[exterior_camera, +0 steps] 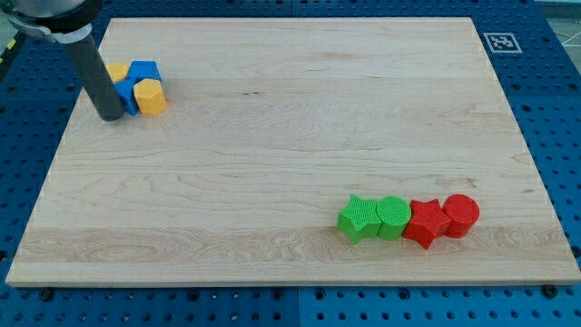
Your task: Point your arm towards the green star
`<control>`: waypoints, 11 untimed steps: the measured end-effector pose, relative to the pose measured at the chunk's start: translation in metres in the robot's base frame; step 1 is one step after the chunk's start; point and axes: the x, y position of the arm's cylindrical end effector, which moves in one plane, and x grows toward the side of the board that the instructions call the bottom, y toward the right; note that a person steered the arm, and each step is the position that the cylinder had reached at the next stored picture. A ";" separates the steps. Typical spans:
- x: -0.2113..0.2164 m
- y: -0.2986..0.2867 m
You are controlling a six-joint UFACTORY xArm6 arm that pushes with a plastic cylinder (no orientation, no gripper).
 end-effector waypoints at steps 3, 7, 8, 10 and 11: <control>0.034 0.031; 0.139 0.176; 0.162 0.209; 0.174 0.260; 0.178 0.281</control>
